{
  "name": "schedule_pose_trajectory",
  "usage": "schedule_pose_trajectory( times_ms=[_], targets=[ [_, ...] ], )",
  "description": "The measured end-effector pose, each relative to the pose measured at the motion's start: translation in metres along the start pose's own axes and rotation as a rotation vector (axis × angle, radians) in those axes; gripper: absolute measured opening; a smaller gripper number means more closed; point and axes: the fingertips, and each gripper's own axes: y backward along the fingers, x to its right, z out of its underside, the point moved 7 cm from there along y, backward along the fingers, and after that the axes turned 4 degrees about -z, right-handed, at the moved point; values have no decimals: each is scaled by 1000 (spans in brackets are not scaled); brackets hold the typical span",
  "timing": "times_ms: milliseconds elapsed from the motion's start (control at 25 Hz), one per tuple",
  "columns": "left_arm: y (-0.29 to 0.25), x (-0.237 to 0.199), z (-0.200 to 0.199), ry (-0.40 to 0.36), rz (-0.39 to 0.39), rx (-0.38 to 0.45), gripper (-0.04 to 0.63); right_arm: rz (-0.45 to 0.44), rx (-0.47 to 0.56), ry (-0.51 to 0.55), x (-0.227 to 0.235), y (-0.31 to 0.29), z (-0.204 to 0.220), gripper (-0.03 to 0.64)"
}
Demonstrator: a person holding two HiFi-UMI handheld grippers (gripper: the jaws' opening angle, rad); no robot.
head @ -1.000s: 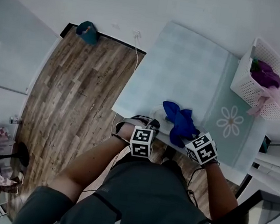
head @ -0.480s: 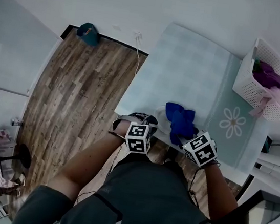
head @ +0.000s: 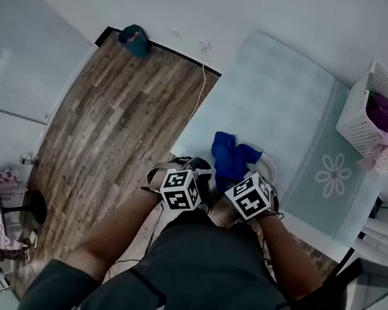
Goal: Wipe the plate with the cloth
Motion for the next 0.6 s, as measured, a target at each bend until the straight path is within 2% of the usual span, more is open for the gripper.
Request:
schedule_pose_trajectory(
  times_ms=[120,240,480,600],
  targets=[
    [1,-4,3,60,-11,33,75,36,-19,-31,1,18,18,137],
    [0,-9,1,128,-21,75,75,60,-19,-107,5,36,42,137],
    [1,-13,-11,199,-41,145,75,131,-22,-207,17,69,84,137],
    [5,-13,-20,262,-47,211,74,158,-37,-229,24,80,104,137]
  ],
)
